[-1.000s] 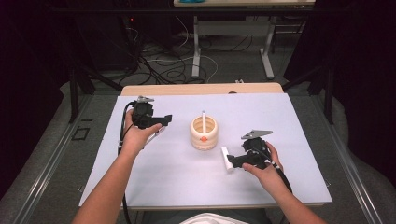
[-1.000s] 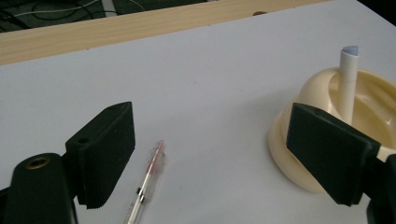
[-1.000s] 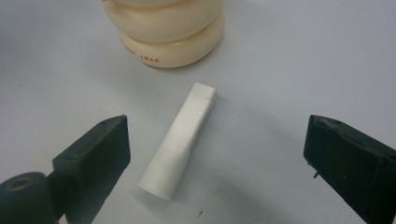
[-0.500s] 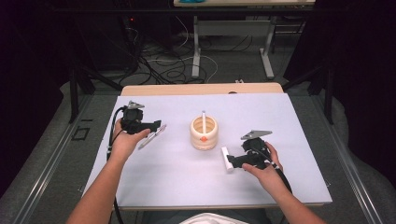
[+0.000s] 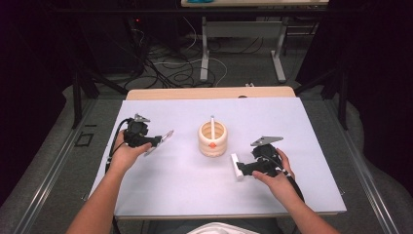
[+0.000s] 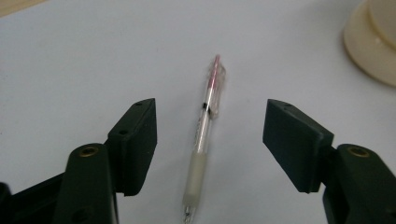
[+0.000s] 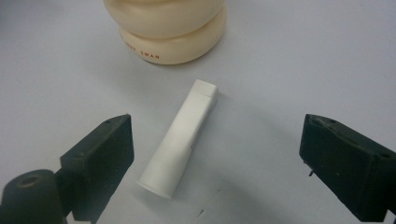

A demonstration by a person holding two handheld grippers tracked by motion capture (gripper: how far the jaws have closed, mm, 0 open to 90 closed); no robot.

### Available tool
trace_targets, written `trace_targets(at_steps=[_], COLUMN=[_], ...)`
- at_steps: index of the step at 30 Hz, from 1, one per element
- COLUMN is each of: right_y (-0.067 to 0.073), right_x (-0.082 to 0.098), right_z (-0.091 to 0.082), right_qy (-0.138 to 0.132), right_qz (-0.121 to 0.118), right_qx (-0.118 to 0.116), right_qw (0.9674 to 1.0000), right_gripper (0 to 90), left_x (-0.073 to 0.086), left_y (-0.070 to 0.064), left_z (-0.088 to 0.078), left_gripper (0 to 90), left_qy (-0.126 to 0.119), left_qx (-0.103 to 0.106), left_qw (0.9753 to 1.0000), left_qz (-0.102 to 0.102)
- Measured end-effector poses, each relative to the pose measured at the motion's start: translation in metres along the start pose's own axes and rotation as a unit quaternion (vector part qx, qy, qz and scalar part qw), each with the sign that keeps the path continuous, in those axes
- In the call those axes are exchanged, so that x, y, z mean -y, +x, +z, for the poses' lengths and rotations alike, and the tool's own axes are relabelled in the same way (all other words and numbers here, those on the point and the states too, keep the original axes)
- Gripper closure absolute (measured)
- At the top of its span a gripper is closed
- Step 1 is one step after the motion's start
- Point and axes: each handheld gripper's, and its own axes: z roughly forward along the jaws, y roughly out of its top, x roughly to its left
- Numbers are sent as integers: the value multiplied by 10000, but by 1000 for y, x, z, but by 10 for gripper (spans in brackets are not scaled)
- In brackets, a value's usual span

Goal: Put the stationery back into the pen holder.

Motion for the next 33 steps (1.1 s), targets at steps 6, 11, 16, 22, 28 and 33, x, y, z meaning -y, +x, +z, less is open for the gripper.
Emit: trace_targets(at_steps=[6, 11, 16, 22, 28, 33], right_y=[0, 0, 0, 0, 1, 0], right_x=[0, 0, 1, 1, 1, 1], right_z=[0, 1, 1, 1, 2, 2], right_qy=[1, 16, 40, 35, 25, 60], right_qz=[-7, -3, -25, -50, -12, -62], right_qx=[-9, -15, -16, -25, -50, -25], right_qw=[10000, 10000, 10000, 10000, 10000, 10000], right_gripper=[105, 116, 119, 125, 141, 146], left_x=[3, 4, 5, 5, 7, 7], left_y=[1, -1, -1, -1, -1, -2], left_z=[5, 9, 15, 19, 24, 28], left_gripper=[399, 448, 543, 618, 667, 684], left_qy=[194, 394, 556, 732, 817, 944], left_qx=[-131, -215, -233, -247, -208, -212], left_qw=[9995, 9985, 9974, 9963, 9959, 9947], left_qz=[222, 312, 384, 368, 314, 351])
